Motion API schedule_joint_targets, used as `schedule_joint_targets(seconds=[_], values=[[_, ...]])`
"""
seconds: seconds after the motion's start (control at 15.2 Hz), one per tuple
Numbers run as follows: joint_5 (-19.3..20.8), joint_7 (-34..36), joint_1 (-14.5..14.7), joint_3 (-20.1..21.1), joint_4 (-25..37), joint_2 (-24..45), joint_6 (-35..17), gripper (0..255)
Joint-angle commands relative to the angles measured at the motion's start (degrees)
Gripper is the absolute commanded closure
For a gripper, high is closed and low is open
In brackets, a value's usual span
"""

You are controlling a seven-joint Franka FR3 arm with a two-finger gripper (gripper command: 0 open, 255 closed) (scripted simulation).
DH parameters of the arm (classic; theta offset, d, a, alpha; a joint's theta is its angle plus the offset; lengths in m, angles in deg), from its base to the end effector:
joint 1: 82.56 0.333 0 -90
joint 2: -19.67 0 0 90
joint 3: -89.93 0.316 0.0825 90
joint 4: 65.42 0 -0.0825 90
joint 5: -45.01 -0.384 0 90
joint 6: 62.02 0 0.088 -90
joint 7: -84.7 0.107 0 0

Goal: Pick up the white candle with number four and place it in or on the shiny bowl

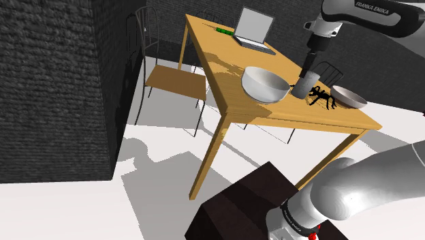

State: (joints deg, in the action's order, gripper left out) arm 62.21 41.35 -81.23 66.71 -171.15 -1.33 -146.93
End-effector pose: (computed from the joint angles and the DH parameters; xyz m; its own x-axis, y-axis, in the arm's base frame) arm 0.3800 -0.2274 0.6535 0.9245 0.3601 -0.1252 0.3727 -0.9228 0.0980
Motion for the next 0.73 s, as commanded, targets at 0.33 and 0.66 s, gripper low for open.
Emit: schedule_joint_targets(seconds=[0.33,0.66], values=[[-1.6,-16.4,-0.8,-7.4,13.2,13.8,1.6,0],[-0.8,-15.6,-1.1,-7.5,7.9,12.2,-2.3,0]])
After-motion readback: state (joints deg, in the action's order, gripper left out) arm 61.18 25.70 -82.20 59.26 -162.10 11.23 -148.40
